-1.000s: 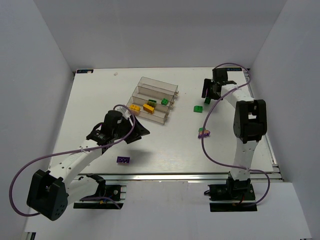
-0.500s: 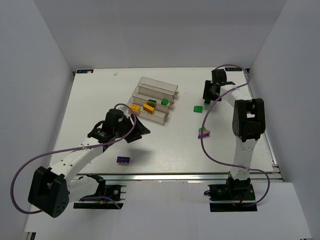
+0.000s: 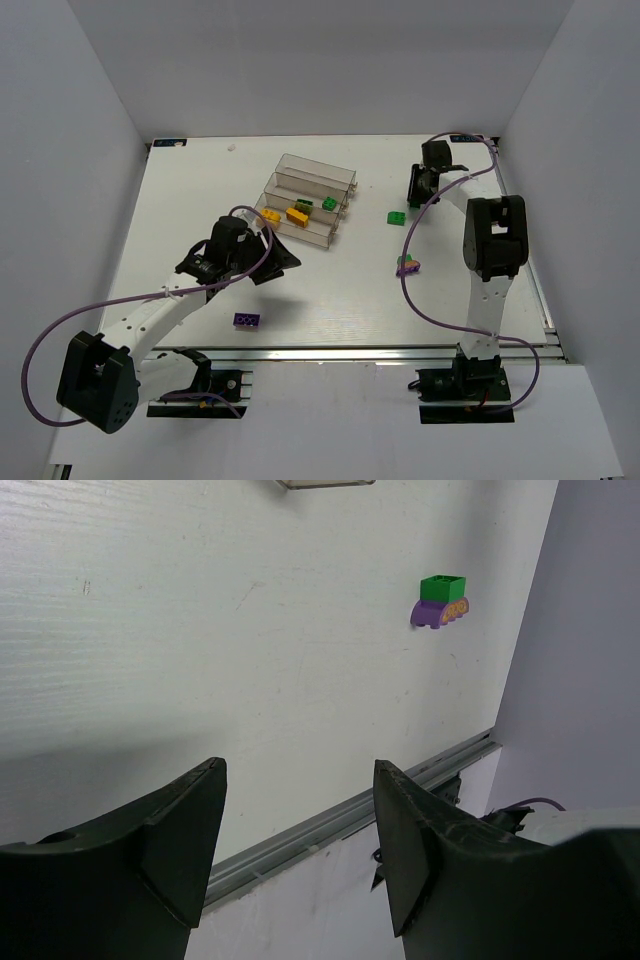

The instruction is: Sort the legos into containers by color

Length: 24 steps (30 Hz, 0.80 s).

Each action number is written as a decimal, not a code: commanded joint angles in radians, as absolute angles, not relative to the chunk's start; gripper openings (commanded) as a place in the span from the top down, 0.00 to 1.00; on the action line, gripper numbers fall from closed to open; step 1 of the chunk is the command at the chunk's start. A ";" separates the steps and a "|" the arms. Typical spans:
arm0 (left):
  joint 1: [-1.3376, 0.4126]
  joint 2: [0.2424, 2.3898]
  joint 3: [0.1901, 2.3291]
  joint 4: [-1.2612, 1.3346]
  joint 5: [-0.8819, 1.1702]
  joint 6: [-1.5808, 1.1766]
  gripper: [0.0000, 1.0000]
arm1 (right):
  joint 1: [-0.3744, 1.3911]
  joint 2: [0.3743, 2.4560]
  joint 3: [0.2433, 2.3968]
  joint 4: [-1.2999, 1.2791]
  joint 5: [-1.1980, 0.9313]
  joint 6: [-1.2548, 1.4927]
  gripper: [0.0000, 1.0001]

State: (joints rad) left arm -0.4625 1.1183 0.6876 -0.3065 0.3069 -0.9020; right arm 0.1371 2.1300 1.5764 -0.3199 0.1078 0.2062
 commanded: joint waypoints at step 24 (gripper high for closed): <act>-0.468 1.059 0.695 -0.322 0.278 -0.894 0.30 | 0.472 2.153 1.985 -0.442 -0.574 -0.449 1.00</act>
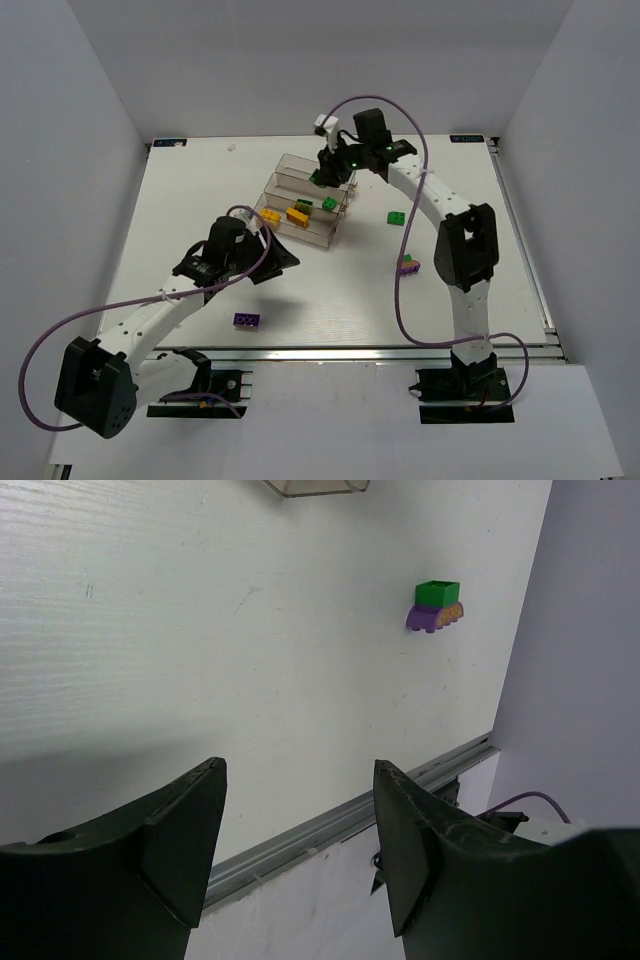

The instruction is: Sort the legos into containers by color

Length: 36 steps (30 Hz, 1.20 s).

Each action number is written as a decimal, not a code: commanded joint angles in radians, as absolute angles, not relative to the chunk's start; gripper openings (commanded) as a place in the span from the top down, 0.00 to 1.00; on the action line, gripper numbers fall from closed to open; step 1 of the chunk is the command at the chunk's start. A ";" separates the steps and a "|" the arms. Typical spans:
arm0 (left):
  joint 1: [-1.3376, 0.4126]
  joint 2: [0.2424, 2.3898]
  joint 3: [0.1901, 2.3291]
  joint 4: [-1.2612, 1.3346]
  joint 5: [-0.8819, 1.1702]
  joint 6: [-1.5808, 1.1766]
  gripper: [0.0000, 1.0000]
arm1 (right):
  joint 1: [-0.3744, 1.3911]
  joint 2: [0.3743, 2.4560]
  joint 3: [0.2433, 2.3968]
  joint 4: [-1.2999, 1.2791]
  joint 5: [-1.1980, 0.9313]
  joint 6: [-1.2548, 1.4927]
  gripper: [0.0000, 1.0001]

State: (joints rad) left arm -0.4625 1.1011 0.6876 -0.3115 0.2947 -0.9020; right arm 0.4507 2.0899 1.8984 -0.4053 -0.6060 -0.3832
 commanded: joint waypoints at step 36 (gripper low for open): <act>-0.566 1.451 1.019 -0.160 0.403 -0.787 0.39 | 0.130 2.057 1.763 -1.110 -0.642 -1.364 0.18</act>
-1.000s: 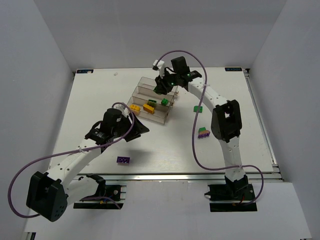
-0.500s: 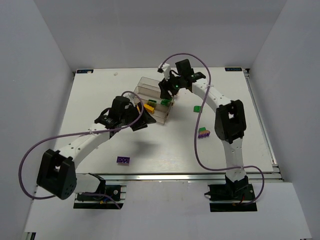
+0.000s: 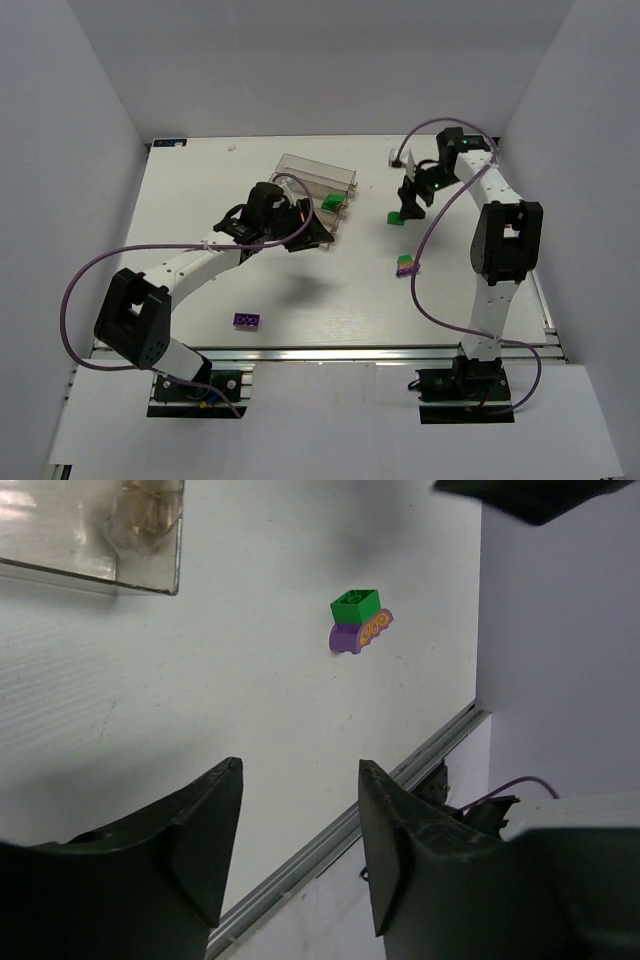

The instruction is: Sort the legos into containers by color

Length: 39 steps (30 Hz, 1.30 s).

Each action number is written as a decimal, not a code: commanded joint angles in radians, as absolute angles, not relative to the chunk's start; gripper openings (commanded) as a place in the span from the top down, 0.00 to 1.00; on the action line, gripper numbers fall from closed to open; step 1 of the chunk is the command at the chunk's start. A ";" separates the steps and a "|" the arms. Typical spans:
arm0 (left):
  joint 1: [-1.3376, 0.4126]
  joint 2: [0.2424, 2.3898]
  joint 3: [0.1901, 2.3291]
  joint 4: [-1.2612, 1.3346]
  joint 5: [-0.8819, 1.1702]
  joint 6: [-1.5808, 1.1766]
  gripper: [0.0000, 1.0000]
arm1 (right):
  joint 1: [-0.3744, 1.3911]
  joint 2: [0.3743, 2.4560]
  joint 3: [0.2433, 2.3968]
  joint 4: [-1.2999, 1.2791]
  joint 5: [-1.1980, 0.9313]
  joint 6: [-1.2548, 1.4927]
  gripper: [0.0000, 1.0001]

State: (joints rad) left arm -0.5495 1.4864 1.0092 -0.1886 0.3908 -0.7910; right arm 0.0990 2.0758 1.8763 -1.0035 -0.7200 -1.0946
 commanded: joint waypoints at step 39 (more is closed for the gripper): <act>-0.586 1.089 0.779 -0.370 0.158 -0.890 0.35 | 0.339 2.005 1.832 -0.771 -0.719 -0.975 1.00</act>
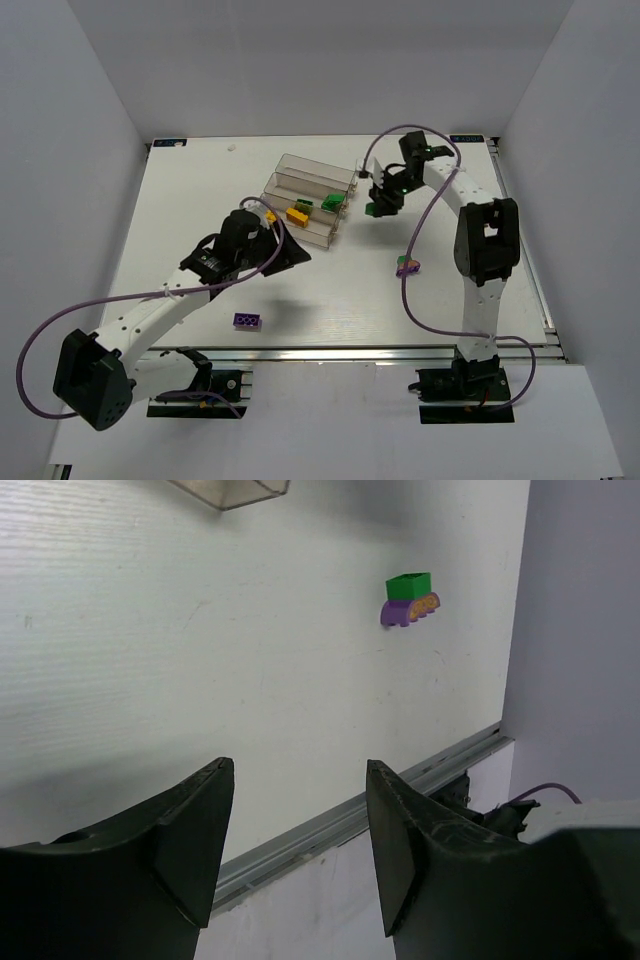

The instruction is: Sort the legos into containers by color

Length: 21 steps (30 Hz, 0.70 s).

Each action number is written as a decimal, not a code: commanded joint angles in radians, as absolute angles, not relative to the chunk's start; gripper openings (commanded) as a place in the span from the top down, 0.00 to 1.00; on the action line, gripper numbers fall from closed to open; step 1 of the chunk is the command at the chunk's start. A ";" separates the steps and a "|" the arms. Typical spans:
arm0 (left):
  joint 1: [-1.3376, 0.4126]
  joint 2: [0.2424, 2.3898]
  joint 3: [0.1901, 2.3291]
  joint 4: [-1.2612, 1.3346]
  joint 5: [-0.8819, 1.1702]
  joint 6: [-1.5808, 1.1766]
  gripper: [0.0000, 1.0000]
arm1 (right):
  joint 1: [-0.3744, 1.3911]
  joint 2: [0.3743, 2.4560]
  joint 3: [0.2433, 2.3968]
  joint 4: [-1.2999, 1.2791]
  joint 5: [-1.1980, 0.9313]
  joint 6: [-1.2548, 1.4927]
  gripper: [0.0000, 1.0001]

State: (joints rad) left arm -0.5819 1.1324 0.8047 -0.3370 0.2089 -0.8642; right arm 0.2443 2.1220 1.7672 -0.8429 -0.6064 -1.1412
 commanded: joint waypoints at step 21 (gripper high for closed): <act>-0.586 0.953 0.738 -0.425 0.098 -0.931 0.35 | 0.555 2.217 1.987 -0.344 -0.308 -0.413 0.82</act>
